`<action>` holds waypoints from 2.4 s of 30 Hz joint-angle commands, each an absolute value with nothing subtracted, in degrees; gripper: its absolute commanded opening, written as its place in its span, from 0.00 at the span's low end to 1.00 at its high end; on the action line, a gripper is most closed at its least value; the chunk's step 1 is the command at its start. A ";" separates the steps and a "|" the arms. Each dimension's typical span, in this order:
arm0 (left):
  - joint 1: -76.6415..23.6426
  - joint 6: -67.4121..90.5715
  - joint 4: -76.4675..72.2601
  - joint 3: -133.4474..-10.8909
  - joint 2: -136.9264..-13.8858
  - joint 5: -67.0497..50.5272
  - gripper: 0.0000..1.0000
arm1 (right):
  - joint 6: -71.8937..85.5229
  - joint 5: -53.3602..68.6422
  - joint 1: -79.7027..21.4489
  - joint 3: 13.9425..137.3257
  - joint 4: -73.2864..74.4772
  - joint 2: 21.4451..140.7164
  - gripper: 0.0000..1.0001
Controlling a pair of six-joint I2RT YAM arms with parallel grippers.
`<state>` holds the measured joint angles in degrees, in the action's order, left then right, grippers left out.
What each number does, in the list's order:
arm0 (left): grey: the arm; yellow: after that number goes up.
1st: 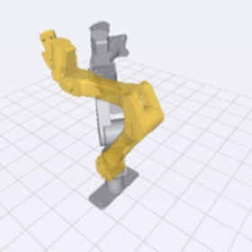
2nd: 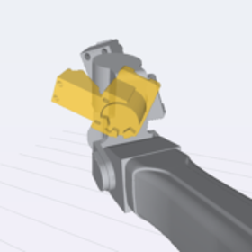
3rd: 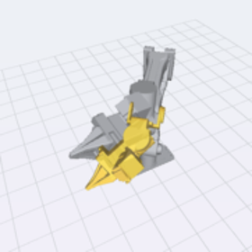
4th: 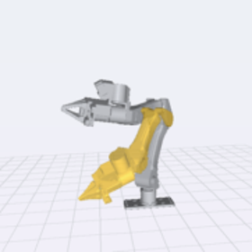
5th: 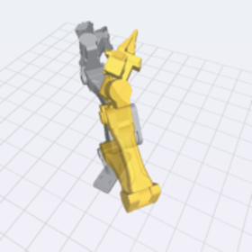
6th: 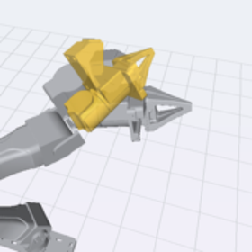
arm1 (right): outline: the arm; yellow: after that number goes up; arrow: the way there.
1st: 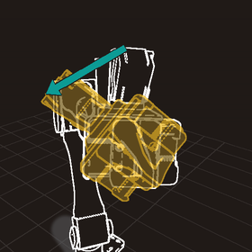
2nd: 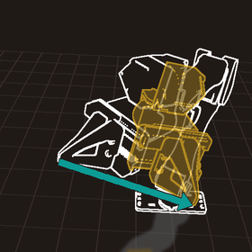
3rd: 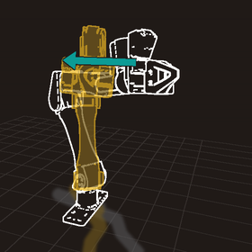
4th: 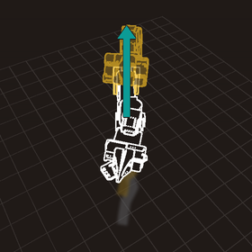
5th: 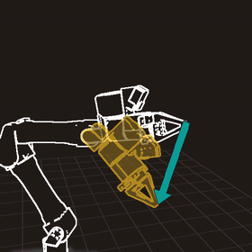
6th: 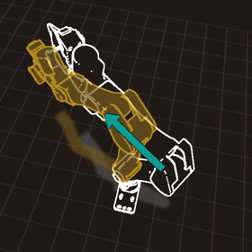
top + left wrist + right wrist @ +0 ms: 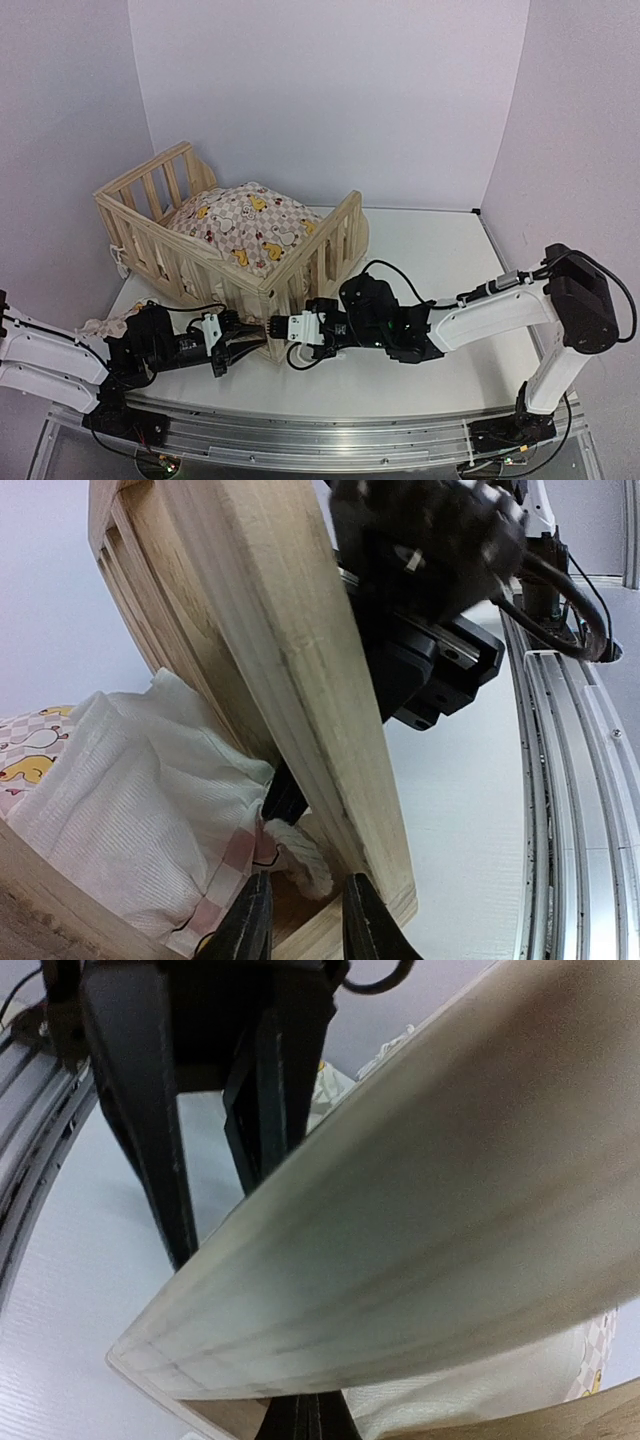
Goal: Set up the pet bed
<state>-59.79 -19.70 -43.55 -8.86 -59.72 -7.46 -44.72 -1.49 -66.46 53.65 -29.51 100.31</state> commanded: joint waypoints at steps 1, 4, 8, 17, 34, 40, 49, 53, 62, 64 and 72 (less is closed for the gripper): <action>-59.31 -19.17 -45.00 -8.97 -60.23 -7.89 0.27 | -33.47 4.44 -64.18 54.60 -38.21 99.92 0.00; -59.11 -18.61 -45.08 -9.16 -60.72 -7.20 0.29 | -30.09 9.34 -64.09 54.62 -40.68 100.24 0.00; -58.86 -17.87 -45.18 -9.39 -61.08 -6.30 0.31 | -28.71 12.65 -64.11 54.22 -41.55 100.32 0.00; -58.80 -16.20 -46.47 -11.98 -62.26 -5.23 0.31 | -28.42 16.40 -64.12 55.15 -37.26 101.99 0.00; -58.67 -12.64 -46.45 -12.89 -63.71 -6.25 0.00 | -29.18 13.54 -64.96 56.78 -38.69 105.20 0.00; -58.52 -13.22 -36.58 -16.76 -60.51 -4.49 0.00 | -26.57 9.61 -64.97 55.61 -38.72 102.54 0.12; -58.19 -9.41 4.63 -28.97 -47.16 -11.38 0.00 | -17.84 12.03 -64.95 51.02 -34.20 94.28 0.42; -58.18 -8.43 14.16 -32.76 -44.28 -15.69 0.00 | -12.75 12.51 -64.97 48.25 -33.23 92.35 0.46; -58.10 1.25 23.16 -42.72 -49.48 -20.33 0.00 | -2.31 9.38 -64.96 42.74 -33.22 88.34 0.50; -58.03 9.58 25.28 -43.64 -50.82 -22.26 0.00 | 0.08 8.11 -64.98 41.51 -33.24 87.75 0.50; -55.37 25.88 17.37 -32.19 -52.12 -30.66 0.00 | 2.04 0.24 -69.27 36.35 -38.07 90.72 0.51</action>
